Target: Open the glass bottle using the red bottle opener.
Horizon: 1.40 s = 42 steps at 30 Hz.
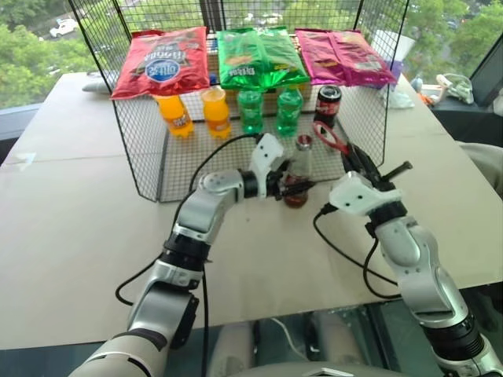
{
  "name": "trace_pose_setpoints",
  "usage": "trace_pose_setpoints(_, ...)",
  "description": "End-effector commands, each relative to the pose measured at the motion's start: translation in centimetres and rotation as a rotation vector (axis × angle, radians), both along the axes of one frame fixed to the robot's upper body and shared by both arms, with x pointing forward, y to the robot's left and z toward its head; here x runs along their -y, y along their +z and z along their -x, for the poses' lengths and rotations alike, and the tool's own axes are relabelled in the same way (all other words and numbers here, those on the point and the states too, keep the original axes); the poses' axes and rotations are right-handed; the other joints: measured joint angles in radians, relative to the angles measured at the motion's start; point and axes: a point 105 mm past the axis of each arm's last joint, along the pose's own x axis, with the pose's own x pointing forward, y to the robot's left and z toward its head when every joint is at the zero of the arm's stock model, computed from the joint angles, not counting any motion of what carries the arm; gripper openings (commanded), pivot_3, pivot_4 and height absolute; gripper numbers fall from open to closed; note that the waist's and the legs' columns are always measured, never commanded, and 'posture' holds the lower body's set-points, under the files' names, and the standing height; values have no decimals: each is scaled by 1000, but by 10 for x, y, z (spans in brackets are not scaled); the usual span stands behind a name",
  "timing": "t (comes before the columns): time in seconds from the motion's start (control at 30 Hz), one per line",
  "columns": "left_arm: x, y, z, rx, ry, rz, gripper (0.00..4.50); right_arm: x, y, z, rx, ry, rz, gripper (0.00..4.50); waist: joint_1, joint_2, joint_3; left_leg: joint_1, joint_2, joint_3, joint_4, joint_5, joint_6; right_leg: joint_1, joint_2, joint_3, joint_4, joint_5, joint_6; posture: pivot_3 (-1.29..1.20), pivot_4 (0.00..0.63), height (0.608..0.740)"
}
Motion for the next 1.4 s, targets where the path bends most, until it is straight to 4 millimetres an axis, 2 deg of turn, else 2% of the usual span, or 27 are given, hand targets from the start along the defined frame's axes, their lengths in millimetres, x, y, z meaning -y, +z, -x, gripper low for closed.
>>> trace_pose_setpoints(0.03,7,11,3,35,-23,29,2638,-8,1,4,40,44,45,0,0,0,0,0,0,0,0,0,0,0,0,0,0,0,0,0,150,740)
trace_pose_setpoints(0.2,8,11,3,39,-28,30,2638,-14,-23,3,14,69,100,0,1,0,0,1,0,0,0,0,0,1,0,0,0,0,0,0,150,740)
trace_pose_setpoints(0.43,10,14,3,44,-26,32,2638,-17,-18,-6,42,49,69,0,0,0,0,3,0,0,0,0,0,2,0,0,1,0,-1,0,150,740)
trace_pose_setpoints(0.67,10,18,2,51,-19,36,2638,-30,-26,-9,31,60,17,0,-1,0,0,3,0,0,1,0,0,2,0,0,1,0,-1,0,150,740)
trace_pose_setpoints(0.93,5,25,5,53,-31,104,2638,-26,-27,-11,34,38,3,0,-1,0,0,2,0,0,2,0,0,2,0,0,1,0,-1,0,150,740)
trace_pose_setpoints(1.0,3,25,5,60,-26,107,3695,-25,-27,-12,33,36,5,0,-1,0,0,2,0,0,2,0,0,2,0,0,1,0,-1,0,150,740)
trace_pose_setpoints(1.03,2,24,4,62,-18,109,3888,-24,-27,-12,33,35,7,0,0,0,0,2,0,0,2,0,0,2,0,0,1,0,-1,0,150,740)
trace_pose_setpoints(1.07,2,24,4,62,-15,112,4412,-24,-27,-13,33,34,8,0,0,0,0,2,0,0,3,0,0,2,0,0,1,0,-1,0,150,740)
trace_pose_setpoints(1.4,-5,30,3,69,7,147,4412,-16,-24,-15,31,9,10,0,-1,0,-1,3,0,0,3,0,0,3,0,1,2,0,-1,0,150,740)
